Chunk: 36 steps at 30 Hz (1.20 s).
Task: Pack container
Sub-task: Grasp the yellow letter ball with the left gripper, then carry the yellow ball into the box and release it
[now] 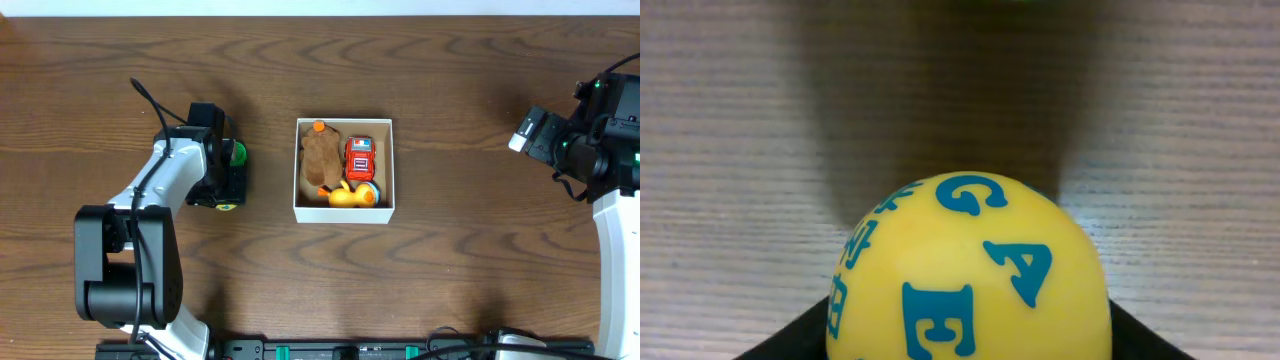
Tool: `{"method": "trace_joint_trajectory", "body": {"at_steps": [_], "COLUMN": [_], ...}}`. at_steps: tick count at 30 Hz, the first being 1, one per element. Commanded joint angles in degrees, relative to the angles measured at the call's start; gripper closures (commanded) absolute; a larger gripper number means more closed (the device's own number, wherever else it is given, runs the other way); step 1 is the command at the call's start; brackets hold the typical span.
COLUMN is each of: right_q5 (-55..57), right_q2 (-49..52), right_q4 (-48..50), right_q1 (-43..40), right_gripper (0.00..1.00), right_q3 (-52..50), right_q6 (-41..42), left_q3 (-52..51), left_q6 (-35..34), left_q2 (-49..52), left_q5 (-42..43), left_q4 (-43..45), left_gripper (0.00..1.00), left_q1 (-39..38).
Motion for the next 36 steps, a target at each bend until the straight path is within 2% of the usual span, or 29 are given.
{"method": "trace_joint_trajectory", "body": {"at_steps": [1,6,10,14,18,26,34,35,36], "right_q5": [0.59,0.59,0.59,0.59,0.59,0.59,0.59,0.59,0.59], "right_q2": [0.17,0.17,0.17,0.17,0.17,0.17,0.17,0.17,0.17], "right_q4": [-0.13,-0.13,-0.13,-0.13,-0.13,-0.13,-0.13,-0.13,-0.13], "right_q1": [-0.26,-0.26,-0.26,-0.26,-0.26,-0.26,-0.26,-0.26,-0.26], "right_gripper": [0.01,0.01,0.01,0.01,0.01,0.01,0.01,0.01,0.01], "right_q3": [0.11,0.11,0.11,0.11,0.11,0.11,0.11,0.11,0.11], "right_q6": [0.57,0.57,0.57,0.57,0.57,0.57,0.57,0.57,0.57], "left_q3": [2.36,10.14,16.83,19.37,19.32,18.82,18.82,18.82,18.84], "left_q6": [0.04,-0.7,-0.94,-2.95,-4.31,-4.52,-4.98,-5.18,-5.16], "left_q2": [-1.77,-8.02,-14.67,-20.52,-23.04,-14.43,-2.45,-1.38,-0.96], "left_q5": [-0.63,0.13,5.53,10.99,10.71,6.82,6.82,6.84,6.84], "left_q4": [-2.34,-10.12,-14.36,-12.72,-8.24,-3.82,-0.46,-0.26,-0.2], "left_gripper": [0.46,0.55,0.54,0.55,0.55,0.55,0.54,0.44,0.39], "left_q1": [0.02,-0.15,-1.97,-6.4,-14.08,-27.69,-33.79,-34.18,-34.4]}}
